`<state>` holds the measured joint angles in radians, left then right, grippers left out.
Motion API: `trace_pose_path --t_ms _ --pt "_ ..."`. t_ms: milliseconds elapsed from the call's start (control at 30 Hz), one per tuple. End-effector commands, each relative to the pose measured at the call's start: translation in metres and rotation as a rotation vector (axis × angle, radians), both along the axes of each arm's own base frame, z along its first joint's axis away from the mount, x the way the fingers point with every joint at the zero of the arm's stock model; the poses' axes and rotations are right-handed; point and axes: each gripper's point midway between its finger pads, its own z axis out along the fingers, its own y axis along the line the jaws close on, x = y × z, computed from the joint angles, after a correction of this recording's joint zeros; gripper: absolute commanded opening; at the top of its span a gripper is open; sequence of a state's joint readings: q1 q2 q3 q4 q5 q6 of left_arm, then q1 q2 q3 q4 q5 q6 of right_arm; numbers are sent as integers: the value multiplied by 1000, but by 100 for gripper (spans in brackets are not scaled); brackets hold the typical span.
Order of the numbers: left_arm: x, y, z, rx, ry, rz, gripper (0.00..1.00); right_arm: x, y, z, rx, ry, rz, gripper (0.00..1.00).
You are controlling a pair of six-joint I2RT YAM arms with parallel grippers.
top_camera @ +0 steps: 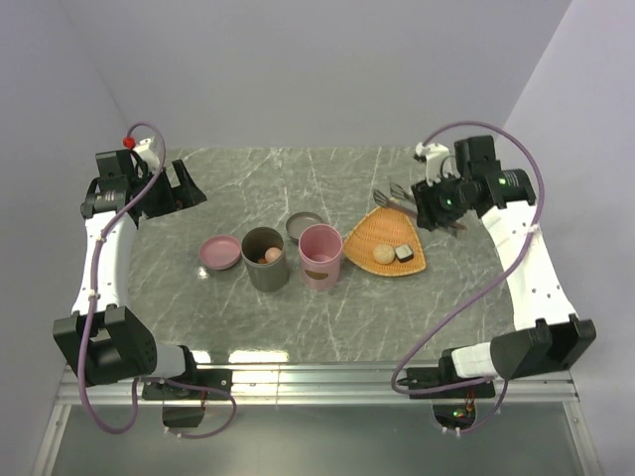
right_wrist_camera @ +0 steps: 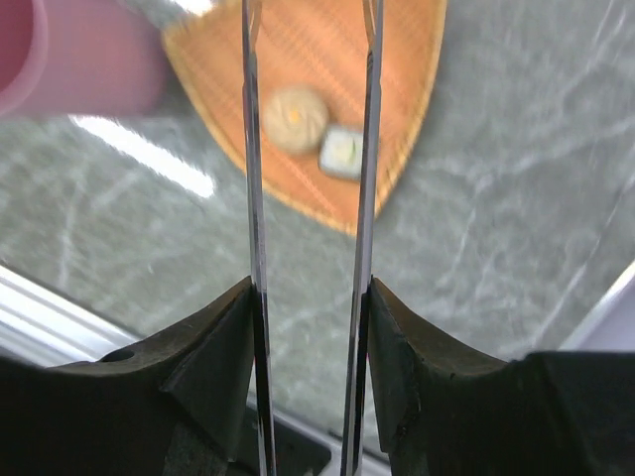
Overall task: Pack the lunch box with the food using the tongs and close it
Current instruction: Place the fake food in the packing box, then pick up the fake food from the plate.
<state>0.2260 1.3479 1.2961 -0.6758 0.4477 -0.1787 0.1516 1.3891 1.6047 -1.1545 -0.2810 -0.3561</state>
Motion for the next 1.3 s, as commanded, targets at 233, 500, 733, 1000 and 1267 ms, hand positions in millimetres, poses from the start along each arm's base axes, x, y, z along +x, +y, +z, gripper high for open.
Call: trace_pose_path --t_ms 233,500,733,1000,1267 --pt "4 -2 15 -4 -58 -20 99 -66 -39 -58 -126 145 1 51" --pt "3 -2 14 -3 -55 -19 99 -69 -31 -78 -99 213 25 51" --pt "5 -1 13 2 -52 -17 99 -52 -26 -79 -97 208 32 51" --pt "4 0 10 3 -42 -13 99 -35 -19 -80 -107 195 41 53" --pt "5 0 11 3 -43 -11 99 -32 -18 -86 -126 210 54 55"
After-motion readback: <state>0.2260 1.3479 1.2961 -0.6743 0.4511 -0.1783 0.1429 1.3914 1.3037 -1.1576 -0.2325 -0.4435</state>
